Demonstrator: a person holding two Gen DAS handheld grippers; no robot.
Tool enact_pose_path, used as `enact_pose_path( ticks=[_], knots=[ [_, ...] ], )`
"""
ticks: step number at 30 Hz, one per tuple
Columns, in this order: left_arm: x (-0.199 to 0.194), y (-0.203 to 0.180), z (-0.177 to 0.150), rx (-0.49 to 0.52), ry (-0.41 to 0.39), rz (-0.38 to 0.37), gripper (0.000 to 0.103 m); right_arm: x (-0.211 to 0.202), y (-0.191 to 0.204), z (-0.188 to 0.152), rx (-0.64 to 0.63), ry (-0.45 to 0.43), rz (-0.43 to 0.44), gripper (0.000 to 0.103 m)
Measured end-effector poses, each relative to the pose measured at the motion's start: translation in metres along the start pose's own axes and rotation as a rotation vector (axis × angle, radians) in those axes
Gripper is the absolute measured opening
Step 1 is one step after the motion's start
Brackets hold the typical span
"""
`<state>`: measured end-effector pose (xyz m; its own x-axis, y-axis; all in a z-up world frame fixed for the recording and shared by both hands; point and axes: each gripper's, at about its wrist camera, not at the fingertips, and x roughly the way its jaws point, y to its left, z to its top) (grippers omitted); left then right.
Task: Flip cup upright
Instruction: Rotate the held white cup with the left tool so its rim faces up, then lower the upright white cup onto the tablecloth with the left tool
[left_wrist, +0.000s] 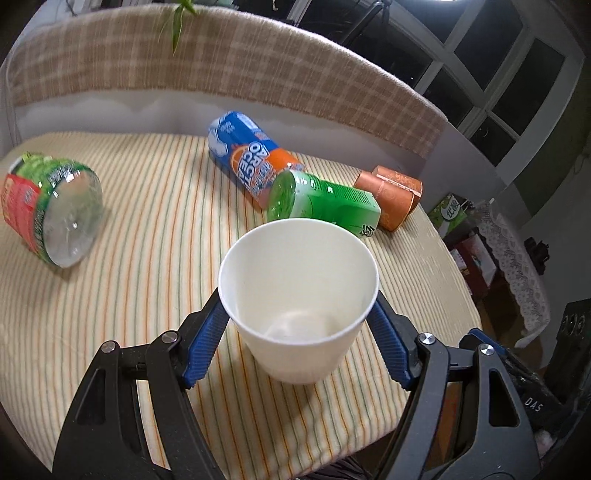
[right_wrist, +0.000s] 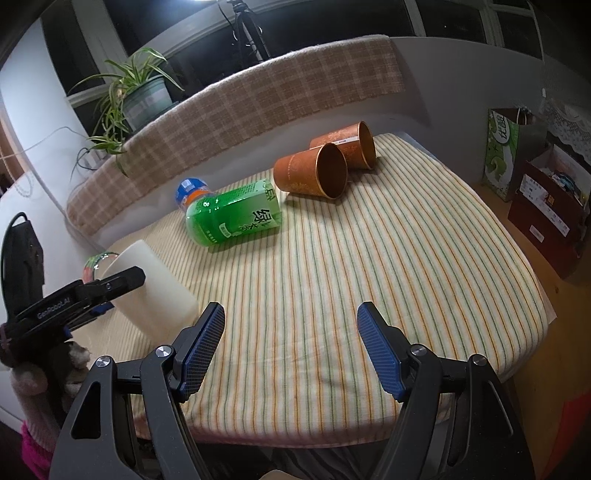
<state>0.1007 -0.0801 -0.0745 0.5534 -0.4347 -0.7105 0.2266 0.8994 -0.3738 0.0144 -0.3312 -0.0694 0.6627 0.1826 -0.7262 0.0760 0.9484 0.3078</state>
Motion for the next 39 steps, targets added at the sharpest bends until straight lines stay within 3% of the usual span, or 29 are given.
enact_pose_path(
  ticks=[28,39],
  knots=[
    [0.008,-0.027,-0.012,0.167,-0.042,0.116,0.077,0.002,-0.007,0.000,0.014,0.004,-0.008,0.074],
    [0.008,-0.029,-0.014,0.159,-0.038,0.085,0.077,0.002,-0.007,-0.001,0.014,0.003,-0.008,0.074]
  ],
)
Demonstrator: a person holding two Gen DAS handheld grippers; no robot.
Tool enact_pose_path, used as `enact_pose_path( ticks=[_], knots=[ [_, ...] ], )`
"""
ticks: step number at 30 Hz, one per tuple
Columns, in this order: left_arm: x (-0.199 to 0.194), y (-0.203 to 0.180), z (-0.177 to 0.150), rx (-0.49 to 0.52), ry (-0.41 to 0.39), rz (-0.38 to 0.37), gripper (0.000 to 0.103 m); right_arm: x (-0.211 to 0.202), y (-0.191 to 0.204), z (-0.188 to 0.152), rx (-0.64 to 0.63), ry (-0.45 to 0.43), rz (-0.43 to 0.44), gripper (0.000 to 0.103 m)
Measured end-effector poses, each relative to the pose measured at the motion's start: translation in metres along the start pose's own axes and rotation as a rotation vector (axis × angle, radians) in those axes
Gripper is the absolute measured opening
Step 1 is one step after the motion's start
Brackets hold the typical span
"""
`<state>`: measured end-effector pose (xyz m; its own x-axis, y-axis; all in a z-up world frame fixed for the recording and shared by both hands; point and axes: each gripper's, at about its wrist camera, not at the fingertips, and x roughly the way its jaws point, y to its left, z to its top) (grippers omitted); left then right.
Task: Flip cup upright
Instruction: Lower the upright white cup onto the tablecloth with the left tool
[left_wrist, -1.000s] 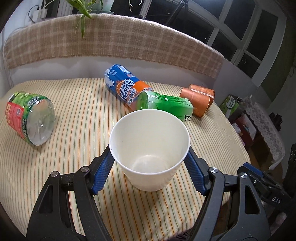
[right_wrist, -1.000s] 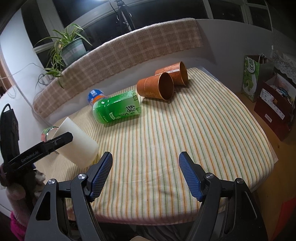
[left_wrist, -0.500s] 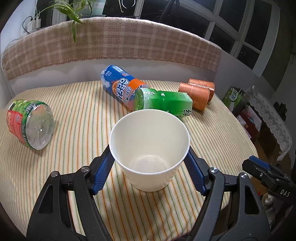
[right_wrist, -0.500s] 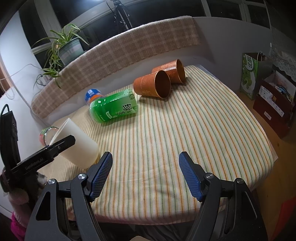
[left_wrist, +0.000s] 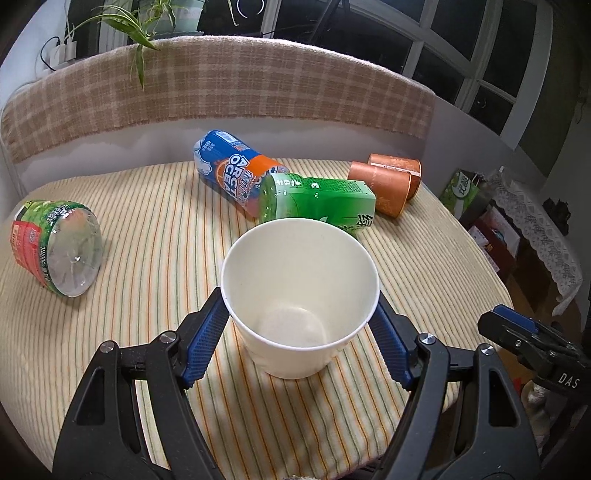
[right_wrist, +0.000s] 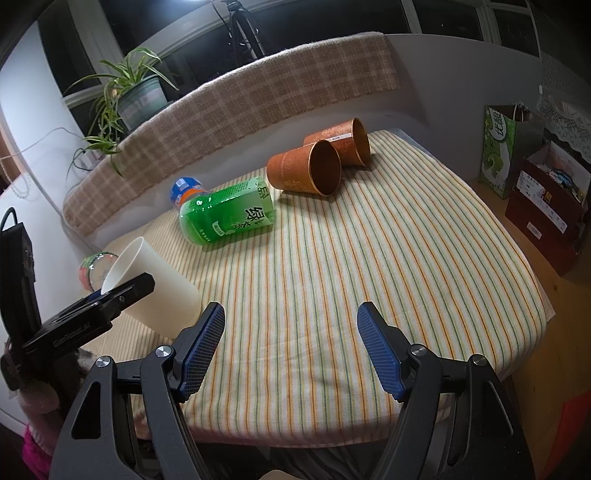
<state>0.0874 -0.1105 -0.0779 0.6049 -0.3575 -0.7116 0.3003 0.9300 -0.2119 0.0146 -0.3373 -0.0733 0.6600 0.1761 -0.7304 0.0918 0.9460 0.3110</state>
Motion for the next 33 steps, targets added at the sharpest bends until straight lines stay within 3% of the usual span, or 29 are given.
enact_pose_path(
  ticks=[17,33],
  knots=[
    [0.002,0.005,-0.003,-0.034,0.033,-0.069,0.080,0.000,0.003,-0.001,-0.003,0.002,-0.008,0.074],
    [-0.007,0.012,-0.021,-0.014,0.045,-0.048,0.081,0.001,0.009,0.000,-0.013,-0.009,-0.005,0.074]
  ],
)
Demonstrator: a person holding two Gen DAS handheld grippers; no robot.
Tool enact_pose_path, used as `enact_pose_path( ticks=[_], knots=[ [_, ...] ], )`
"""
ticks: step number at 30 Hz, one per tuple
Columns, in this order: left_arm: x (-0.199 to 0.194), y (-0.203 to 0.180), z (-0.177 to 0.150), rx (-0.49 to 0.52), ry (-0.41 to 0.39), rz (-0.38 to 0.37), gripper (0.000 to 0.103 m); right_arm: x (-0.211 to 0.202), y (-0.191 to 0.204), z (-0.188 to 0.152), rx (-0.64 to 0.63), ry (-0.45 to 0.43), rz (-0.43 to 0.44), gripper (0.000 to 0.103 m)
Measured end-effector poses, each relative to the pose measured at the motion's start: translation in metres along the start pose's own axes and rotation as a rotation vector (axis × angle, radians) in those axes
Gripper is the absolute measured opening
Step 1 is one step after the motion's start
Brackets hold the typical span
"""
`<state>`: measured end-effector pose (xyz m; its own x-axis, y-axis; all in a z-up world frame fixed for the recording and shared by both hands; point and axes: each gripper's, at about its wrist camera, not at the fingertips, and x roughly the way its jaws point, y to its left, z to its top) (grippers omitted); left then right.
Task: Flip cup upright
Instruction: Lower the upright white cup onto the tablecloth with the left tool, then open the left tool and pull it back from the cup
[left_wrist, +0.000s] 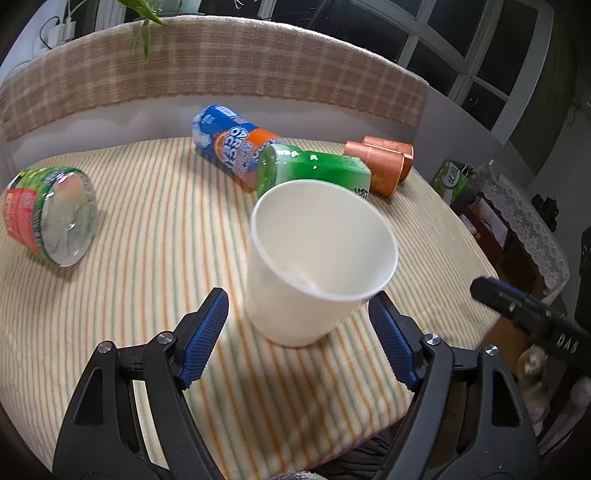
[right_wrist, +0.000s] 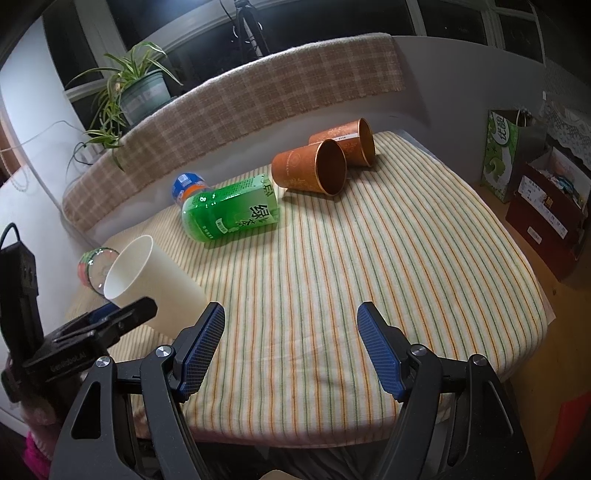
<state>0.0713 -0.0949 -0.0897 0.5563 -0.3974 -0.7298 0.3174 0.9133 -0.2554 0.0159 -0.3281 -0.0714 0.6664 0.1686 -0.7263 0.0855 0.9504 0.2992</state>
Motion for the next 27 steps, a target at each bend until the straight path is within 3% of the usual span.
enact_pose_path(
  ticks=[10,25,27],
  knots=[
    [-0.032,0.024,-0.011,-0.060,-0.091,0.077,0.081,-0.002,0.021,0.005,-0.060,-0.045,0.016,0.074],
    [-0.108,0.017,0.000,-0.022,-0.402,0.265,0.081,-0.020,0.054,0.014,-0.169,-0.184,0.013,0.074],
    [-0.114,0.016,0.000,-0.026,-0.426,0.273,0.095,-0.024,0.057,0.014,-0.180,-0.221,0.004,0.080]
  ],
)
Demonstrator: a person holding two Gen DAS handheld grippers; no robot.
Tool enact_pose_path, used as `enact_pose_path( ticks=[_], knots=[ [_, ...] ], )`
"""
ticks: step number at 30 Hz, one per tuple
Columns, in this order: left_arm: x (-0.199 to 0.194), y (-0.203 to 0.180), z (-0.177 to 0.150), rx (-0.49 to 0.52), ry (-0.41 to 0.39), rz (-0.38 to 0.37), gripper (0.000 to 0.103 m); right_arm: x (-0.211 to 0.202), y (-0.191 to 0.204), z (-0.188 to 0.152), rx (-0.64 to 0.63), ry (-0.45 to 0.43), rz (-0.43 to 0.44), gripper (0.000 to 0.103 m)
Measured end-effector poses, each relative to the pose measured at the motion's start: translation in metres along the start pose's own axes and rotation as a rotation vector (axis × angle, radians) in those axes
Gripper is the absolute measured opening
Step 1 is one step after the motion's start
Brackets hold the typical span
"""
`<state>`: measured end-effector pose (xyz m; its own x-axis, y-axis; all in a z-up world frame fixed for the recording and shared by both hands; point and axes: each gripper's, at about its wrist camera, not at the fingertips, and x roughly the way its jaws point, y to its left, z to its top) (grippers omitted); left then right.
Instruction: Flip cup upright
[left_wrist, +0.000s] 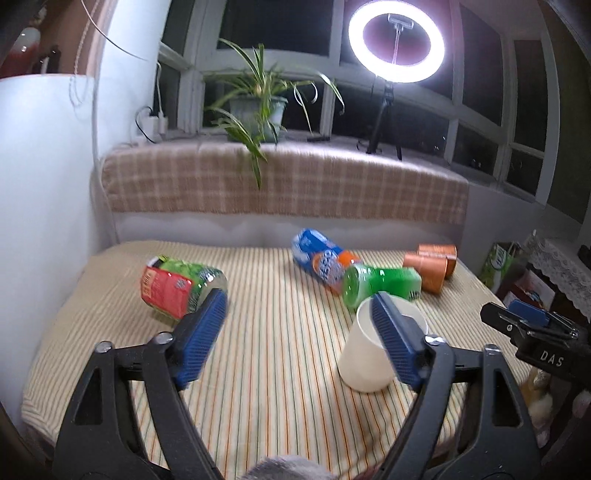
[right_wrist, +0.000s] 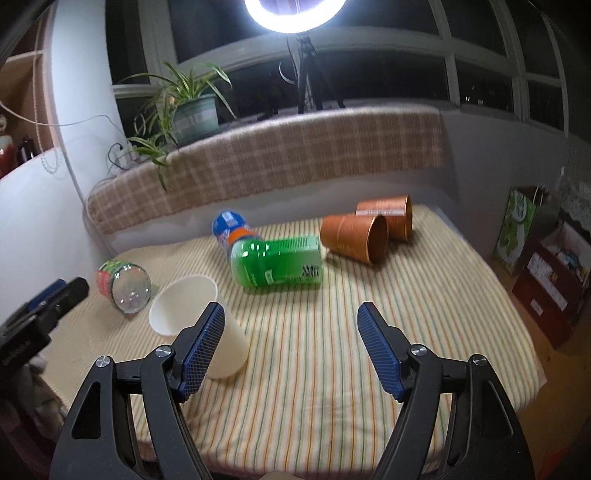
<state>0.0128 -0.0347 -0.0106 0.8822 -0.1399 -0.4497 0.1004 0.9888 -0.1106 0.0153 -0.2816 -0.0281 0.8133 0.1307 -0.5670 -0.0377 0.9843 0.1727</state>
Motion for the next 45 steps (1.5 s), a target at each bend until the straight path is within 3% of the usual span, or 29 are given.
enact_pose_path(
  ticks=[1,4,13,45],
  knots=[
    [-0.003,0.001,0.001,-0.005,-0.019,-0.001,0.103,-0.002,0.001,0.001,-0.006,-0.017,-0.006,0.081],
    [-0.010,0.001,0.004,-0.008,-0.055,0.024,0.103,-0.006,0.006,0.003,-0.032,-0.059,-0.026,0.081],
    [-0.014,0.004,0.006,-0.005,-0.066,0.043,0.103,-0.008,0.014,0.005,-0.059,-0.112,-0.052,0.082],
    [-0.014,0.003,0.005,-0.004,-0.064,0.042,0.103,-0.001,0.011,0.003,-0.038,-0.079,-0.067,0.083]
  ],
)
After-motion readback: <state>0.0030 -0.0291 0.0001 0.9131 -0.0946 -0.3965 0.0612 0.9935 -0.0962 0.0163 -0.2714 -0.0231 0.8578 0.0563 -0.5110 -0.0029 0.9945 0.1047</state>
